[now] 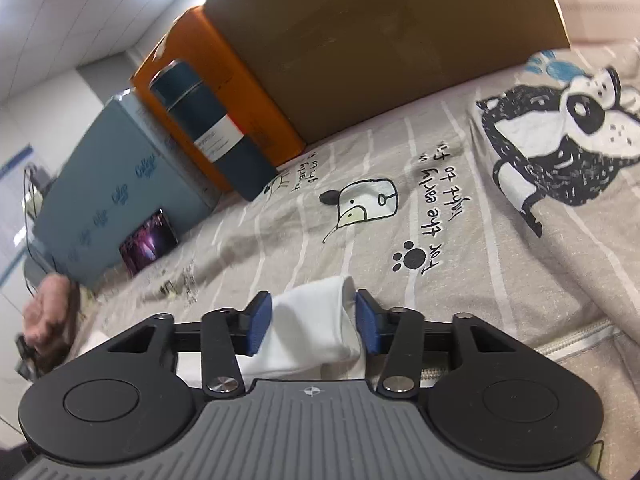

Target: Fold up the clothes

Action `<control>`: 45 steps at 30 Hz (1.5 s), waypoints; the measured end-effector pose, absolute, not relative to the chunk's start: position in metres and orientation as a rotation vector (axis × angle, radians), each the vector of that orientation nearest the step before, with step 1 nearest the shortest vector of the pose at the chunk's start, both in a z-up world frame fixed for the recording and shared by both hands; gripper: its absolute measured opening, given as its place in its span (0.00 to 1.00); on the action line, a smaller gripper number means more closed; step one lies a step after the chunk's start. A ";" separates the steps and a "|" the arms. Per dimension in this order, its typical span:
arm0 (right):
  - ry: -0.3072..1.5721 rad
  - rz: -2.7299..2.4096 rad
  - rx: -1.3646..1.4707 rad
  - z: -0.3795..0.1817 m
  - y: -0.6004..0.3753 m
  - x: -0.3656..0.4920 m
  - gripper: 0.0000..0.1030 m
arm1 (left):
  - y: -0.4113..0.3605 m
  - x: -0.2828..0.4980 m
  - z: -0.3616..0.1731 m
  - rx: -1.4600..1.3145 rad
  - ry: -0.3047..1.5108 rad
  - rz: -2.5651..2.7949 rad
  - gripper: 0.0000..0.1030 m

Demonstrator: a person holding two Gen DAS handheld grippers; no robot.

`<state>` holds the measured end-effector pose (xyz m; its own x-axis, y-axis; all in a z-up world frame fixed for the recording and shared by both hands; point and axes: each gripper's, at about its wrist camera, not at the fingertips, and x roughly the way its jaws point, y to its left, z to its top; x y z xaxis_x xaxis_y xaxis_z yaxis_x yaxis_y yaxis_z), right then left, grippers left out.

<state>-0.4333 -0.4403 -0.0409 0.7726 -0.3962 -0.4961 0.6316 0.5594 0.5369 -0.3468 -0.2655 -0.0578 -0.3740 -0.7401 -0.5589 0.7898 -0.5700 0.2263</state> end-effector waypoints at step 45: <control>0.543 -0.451 0.404 0.048 -0.287 -0.124 0.36 | -0.014 -0.063 -0.051 -0.317 0.730 -1.531 0.11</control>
<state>-0.1243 -0.2869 0.0481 0.7646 -0.2991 -0.5709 0.5063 0.8268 0.2450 -0.0632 -0.0141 -0.0509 -0.1154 -0.9664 -0.2296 0.7870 0.0521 -0.6147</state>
